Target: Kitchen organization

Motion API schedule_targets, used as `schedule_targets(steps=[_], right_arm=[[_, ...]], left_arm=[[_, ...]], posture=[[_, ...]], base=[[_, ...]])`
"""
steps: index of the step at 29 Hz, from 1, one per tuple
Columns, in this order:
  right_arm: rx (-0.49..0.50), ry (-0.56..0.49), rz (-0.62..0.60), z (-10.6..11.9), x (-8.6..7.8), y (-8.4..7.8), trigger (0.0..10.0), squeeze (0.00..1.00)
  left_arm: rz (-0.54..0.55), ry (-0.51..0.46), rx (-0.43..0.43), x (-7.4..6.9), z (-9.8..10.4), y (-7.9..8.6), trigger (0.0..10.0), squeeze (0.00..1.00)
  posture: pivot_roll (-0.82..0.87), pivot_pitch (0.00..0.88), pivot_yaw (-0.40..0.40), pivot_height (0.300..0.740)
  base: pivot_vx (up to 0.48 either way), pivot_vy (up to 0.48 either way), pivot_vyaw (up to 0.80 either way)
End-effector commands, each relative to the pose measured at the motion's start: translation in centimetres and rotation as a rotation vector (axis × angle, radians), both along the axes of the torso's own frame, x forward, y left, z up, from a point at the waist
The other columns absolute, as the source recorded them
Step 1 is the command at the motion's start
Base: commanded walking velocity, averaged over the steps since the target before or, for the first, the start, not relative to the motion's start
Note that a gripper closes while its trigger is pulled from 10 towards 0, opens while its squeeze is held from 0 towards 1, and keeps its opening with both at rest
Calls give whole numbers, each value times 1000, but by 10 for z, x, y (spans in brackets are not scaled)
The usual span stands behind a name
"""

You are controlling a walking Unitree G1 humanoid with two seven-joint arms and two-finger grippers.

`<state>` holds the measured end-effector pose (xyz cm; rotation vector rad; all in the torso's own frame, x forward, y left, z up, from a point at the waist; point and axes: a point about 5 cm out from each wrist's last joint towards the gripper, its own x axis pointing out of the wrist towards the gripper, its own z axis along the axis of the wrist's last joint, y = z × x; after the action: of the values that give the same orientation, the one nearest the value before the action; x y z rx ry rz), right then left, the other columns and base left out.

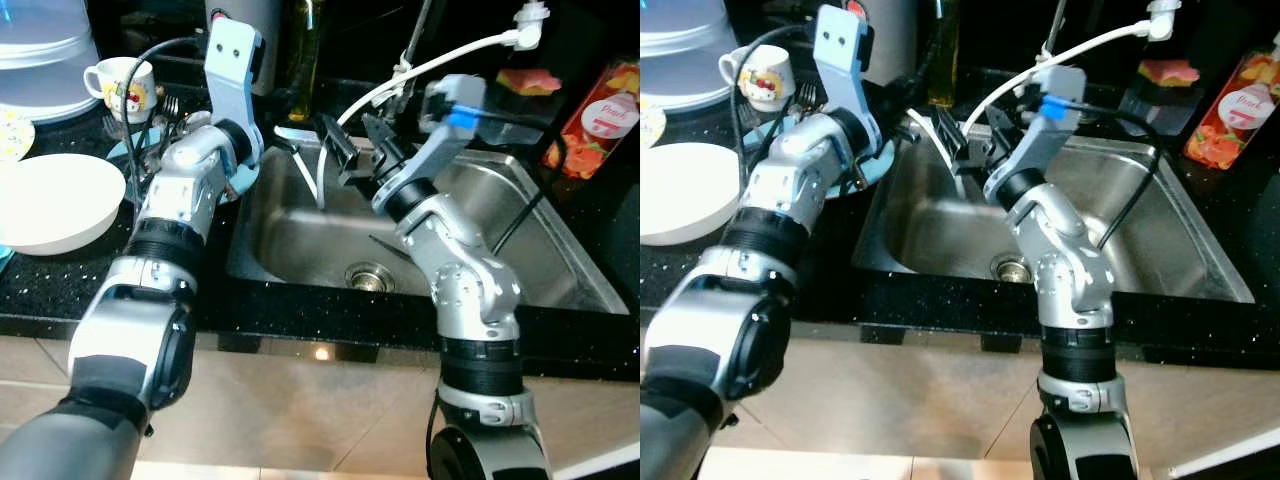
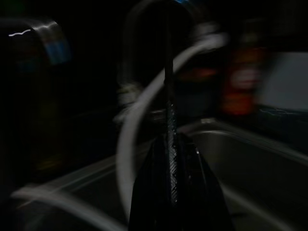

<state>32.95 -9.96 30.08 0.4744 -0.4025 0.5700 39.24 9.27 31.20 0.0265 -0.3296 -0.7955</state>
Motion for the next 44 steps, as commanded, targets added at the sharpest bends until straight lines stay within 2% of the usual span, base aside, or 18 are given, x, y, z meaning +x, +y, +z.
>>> schedule_targets(steps=[1,3,4,6,11,15,17,19,20,23,25,29,31,38,44], right_arm=[[78,-45,25,10,-6,-8,10000,0],[144,-54,61,14,-9,-12,10000,0],[144,-54,61,14,-9,-12,10000,0],[173,-45,72,13,-9,-13,10000,0],[174,10,32,7,-2,-17,10000,0],[171,29,19,5,0,-19,10000,0],[162,41,8,2,1,-21,10000,0],[164,42,7,3,1,-22,10000,0],[164,42,7,3,1,-22,10000,0],[166,55,2,1,2,-24,10000,0],[167,60,2,0,3,-24,10000,0],[171,65,6,0,3,-22,10000,0],[175,66,12,1,3,-21,10000,0],[184,70,24,1,3,-20,10000,0],[191,71,28,1,3,-19,10000,0]], left_arm=[[-143,-1,30,-11,-5,-13,10000,0],[-286,3,61,-24,-10,-19,10000,0],[-286,3,61,-24,-10,-19,10000,0],[-383,12,83,-34,-14,-22,10000,0],[-445,19,77,-42,-13,-20,10000,0],[-439,20,79,-43,-13,-19,10000,0],[-376,20,101,-38,-15,-18,10000,0],[-248,21,121,-27,-16,-15,10000,0],[-248,21,121,-27,-16,-15,10000,0],[-69,6,58,-13,-4,-5,10000,0],[-38,4,46,-11,-2,-2,10000,0],[-176,26,23,-22,-2,-9,10000,0],[-205,35,32,-24,-3,-11,10000,0],[-235,41,45,-25,-6,-13,10000,0],[-305,47,83,-33,-11,-16,10000,0]], posture=[[211,50,-73,740],[210,53,-69,740],[210,53,-69,740],[210,54,-69,740],[210,58,-68,740],[210,58,-68,740],[210,60,-68,740],[210,60,-68,740],[210,60,-68,740],[210,61,-69,740],[210,61,-69,740],[210,64,-70,740],[210,65,-70,740],[210,65,-70,740],[211,65,-69,740]], base=[[0,0,0],[0,0,0],[0,0,0],[0,0,0],[0,0,0],[0,0,0],[0,0,0],[0,0,0],[0,0,0],[0,0,0],[0,0,0],[0,0,0],[0,0,0],[0,0,0],[0,0,0]])
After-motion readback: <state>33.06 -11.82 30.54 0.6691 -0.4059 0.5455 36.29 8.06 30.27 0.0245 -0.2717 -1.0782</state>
